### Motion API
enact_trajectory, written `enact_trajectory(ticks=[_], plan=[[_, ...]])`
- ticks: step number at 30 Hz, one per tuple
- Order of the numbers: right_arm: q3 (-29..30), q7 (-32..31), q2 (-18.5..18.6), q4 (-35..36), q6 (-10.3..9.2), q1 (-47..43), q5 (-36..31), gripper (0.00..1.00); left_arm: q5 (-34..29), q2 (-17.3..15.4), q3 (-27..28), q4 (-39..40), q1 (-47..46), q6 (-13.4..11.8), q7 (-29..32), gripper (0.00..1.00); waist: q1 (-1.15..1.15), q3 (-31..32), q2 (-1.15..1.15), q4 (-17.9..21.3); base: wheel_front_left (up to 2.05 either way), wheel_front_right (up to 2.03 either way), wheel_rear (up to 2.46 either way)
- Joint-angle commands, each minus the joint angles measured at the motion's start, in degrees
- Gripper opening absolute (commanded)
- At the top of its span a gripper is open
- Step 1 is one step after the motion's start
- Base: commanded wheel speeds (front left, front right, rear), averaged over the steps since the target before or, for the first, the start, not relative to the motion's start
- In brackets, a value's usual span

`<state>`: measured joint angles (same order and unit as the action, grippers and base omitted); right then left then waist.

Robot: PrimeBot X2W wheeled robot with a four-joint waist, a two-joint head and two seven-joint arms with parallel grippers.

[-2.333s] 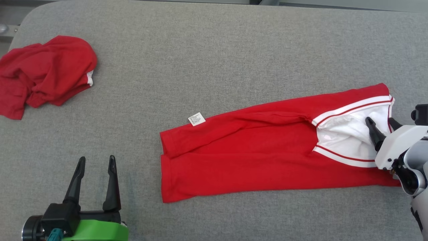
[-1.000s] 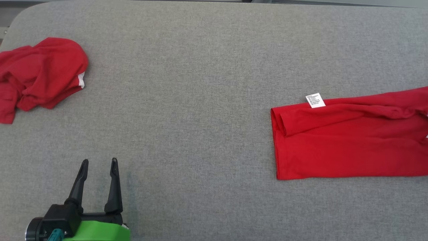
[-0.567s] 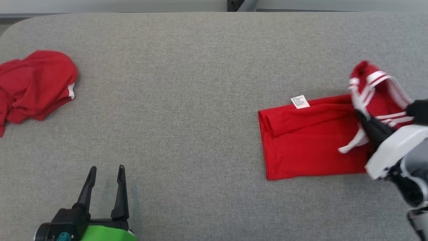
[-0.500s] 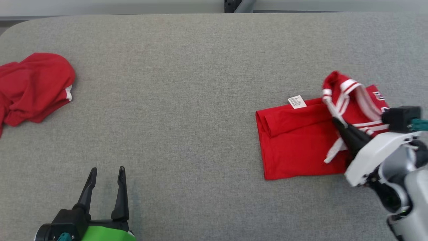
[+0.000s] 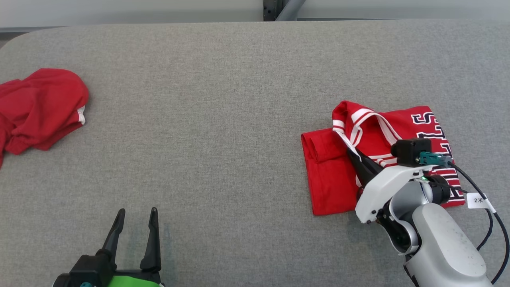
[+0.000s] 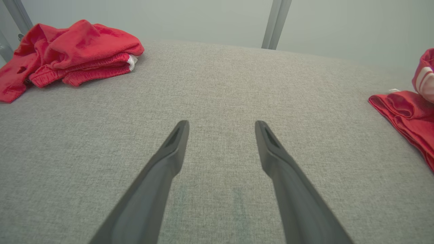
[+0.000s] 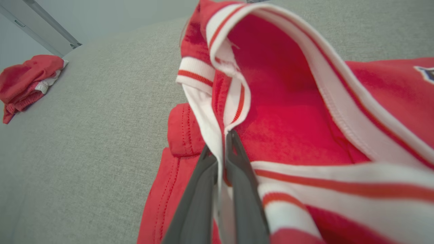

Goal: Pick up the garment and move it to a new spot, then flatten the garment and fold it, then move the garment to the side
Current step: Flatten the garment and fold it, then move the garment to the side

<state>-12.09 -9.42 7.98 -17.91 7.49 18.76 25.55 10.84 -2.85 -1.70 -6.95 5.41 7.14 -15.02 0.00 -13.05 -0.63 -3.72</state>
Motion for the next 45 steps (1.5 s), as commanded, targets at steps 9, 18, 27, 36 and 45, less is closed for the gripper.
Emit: enact_trajectory(ticks=[9, 18, 27, 36, 45], plan=[[-1.2, 4.0, -1.5, 0.7, 0.0, 0.6, -2.6, 1.0, 1.8, -0.1, -0.8, -0.8, 2.2, -1.1, -0.2, 1.0, 0.0, 1.3, 0.63, 0.3, 0.0, 0.0, 0.0], [4.0, 7.9, -1.4, 19.6, 0.0, -8.7, 1.5, 1.0, 3.5, -0.1, 0.5, -0.4, 4.8, -2.5, -0.2, 1.0, 0.0, 3.9, 0.63, 1.4, 0.0, 0.0, 0.0], [19.1, 20.8, 2.2, 15.5, 0.0, -17.6, -7.5, 1.0, 3.8, -0.1, -0.1, -0.7, 4.8, -2.6, -0.2, 1.0, 0.0, 6.5, 0.63, 1.3, 0.0, 0.0, 0.0], [28.5, 24.6, -1.5, 7.0, 0.0, -22.5, -14.9, 1.0, 3.3, -0.1, -0.4, -1.2, 5.1, -2.3, -0.2, 1.0, 0.0, 9.3, 0.63, 0.3, 0.0, 0.0, 0.0], [30.5, 24.7, -4.0, 7.8, 0.0, -25.0, -16.5, 1.0, 3.9, -0.1, 0.5, -0.6, 5.9, -2.5, -0.2, 1.0, 0.0, 9.8, 0.63, 0.9, 0.0, 0.0, 0.0]])
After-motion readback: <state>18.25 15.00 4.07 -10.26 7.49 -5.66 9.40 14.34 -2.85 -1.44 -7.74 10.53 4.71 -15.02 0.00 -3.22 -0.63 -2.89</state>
